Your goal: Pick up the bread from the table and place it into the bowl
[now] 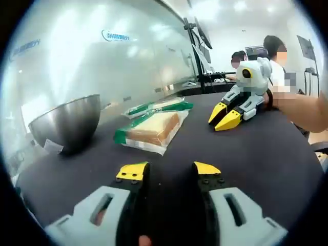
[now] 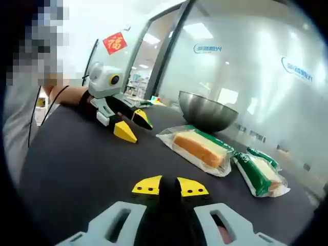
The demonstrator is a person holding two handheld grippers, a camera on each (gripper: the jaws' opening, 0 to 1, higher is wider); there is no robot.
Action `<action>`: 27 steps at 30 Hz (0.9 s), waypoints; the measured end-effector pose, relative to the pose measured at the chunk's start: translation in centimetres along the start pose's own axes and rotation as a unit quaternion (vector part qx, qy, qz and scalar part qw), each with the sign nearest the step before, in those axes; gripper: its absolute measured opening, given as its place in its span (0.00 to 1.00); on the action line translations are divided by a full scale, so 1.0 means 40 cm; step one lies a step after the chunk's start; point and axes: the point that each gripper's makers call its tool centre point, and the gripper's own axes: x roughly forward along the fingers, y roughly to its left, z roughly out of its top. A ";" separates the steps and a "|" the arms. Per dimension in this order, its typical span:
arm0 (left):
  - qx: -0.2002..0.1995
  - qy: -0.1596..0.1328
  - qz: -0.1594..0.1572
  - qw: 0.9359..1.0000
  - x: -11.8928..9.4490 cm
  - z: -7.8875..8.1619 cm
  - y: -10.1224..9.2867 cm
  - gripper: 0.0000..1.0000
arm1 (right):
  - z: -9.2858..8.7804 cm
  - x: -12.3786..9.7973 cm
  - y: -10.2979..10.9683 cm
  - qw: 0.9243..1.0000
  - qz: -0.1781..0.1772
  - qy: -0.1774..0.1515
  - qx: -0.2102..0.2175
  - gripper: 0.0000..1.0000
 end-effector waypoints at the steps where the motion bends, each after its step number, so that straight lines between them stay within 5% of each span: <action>1: -0.001 0.000 0.000 1.000 0.000 0.000 -0.001 0.27 | 0.000 -0.001 -0.001 1.000 0.000 0.000 0.002 0.09; 27: -0.008 0.003 0.004 1.000 -0.004 -0.003 0.002 0.27 | 0.002 -0.003 -0.005 1.000 -0.006 0.000 0.000 0.09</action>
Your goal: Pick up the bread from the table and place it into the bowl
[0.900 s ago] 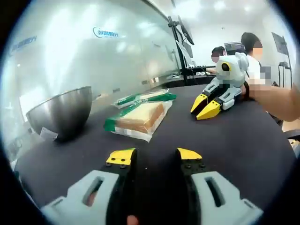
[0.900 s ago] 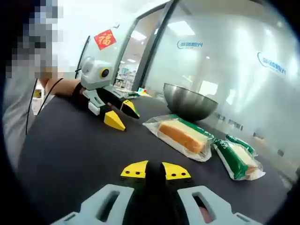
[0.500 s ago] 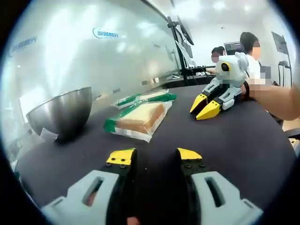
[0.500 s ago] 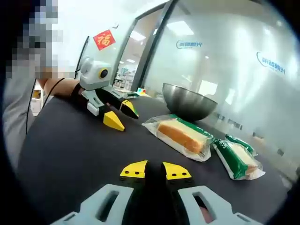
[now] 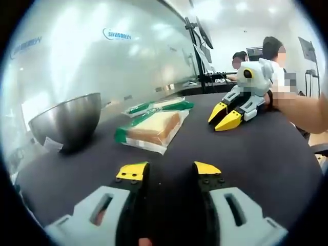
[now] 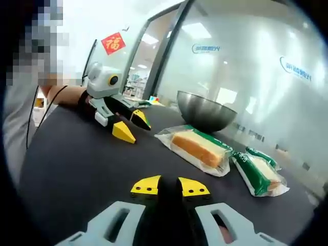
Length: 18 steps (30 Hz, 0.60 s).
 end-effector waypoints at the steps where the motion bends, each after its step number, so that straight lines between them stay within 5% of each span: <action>1: -0.004 0.001 0.003 1.000 0.000 -0.001 0.002 0.28 | 0.000 0.000 0.001 1.000 0.000 0.000 0.000 0.09; 18: -0.015 0.008 0.017 1.000 0.000 0.001 0.000 0.29 | -0.005 -0.003 -0.001 1.000 -0.001 0.000 -0.003 0.09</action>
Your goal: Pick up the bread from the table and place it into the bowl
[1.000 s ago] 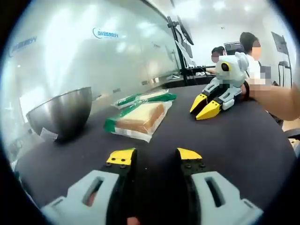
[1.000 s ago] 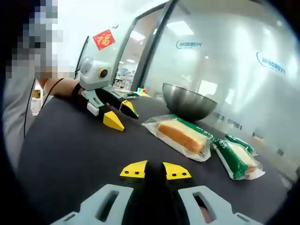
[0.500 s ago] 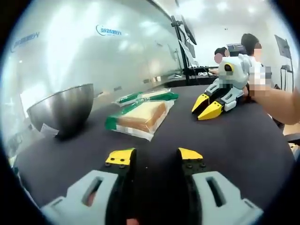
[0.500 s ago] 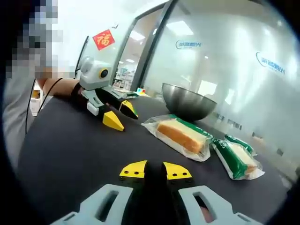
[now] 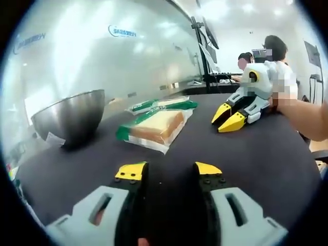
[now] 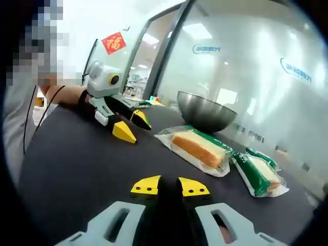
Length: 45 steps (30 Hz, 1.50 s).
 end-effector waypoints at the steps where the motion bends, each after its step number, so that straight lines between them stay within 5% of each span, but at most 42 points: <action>1: 0.004 -0.001 0.002 1.000 0.000 0.001 0.000 0.29 | 0.000 0.000 0.000 1.000 0.000 0.000 0.000 0.10; 18: -0.026 0.024 0.019 0.999 0.049 0.012 0.010 0.38 | 0.003 -0.006 -0.006 1.000 -0.002 -0.001 -0.006 0.11; 21: -0.098 0.014 0.019 0.995 0.065 0.023 -0.005 0.45 | 0.016 -0.029 -0.043 0.999 -0.029 -0.022 0.018 0.12; 25: -0.067 0.033 0.017 0.997 0.099 0.019 -0.045 0.46 | 0.022 -0.043 -0.081 0.997 -0.064 -0.031 0.036 0.12; 29: -0.087 0.051 0.051 0.994 0.153 0.024 0.006 0.48 | 0.009 -0.042 -0.093 0.996 -0.069 -0.022 0.042 0.12; 33: -0.093 0.047 0.082 0.991 0.134 0.015 0.047 0.42 | 0.004 -0.033 -0.072 0.998 -0.054 -0.013 0.031 0.12; 36: -0.077 0.043 0.106 0.990 0.126 0.017 0.079 0.24 | 0.003 -0.031 -0.066 0.998 -0.050 -0.010 0.027 0.12; 38: -0.102 0.038 0.092 0.990 0.141 0.022 0.085 0.17 | 0.004 -0.032 -0.068 0.998 -0.050 -0.012 0.029 0.12; 45: -0.080 0.034 0.069 0.994 0.091 0.032 0.060 0.00 | 0.006 -0.032 -0.068 0.998 -0.049 -0.014 0.036 0.13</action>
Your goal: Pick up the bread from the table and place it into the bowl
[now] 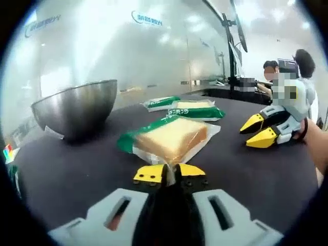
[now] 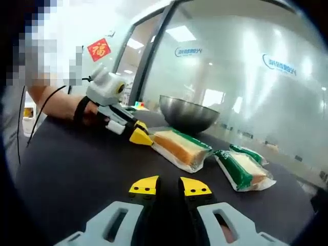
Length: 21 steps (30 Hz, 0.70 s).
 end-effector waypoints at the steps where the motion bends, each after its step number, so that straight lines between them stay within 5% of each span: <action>1: -0.005 0.002 -0.010 1.000 -0.012 -0.004 -0.003 0.00 | 0.001 0.000 0.000 1.000 0.001 -0.001 0.000 0.14; 4: -0.011 0.008 -0.043 0.999 -0.033 -0.019 -0.004 0.00 | 0.013 -0.001 0.015 1.000 0.015 -0.011 0.007 0.21; 11: -0.010 0.009 -0.090 0.996 -0.185 -0.079 -0.008 0.00 | 0.033 0.005 0.097 0.997 0.079 -0.021 -0.008 0.32; 14: 0.035 0.003 -0.115 0.993 -0.255 -0.097 -0.033 0.00 | 0.060 -0.001 0.157 0.989 0.141 -0.048 -0.015 0.39; 17: 0.035 0.001 -0.147 0.989 -0.318 -0.117 -0.053 0.00 | 0.072 -0.012 0.202 0.979 0.195 -0.060 0.004 0.40; 21: 0.027 -0.012 -0.166 0.986 -0.361 -0.132 -0.062 0.00 | 0.074 -0.001 0.208 0.978 0.199 -0.048 0.038 0.38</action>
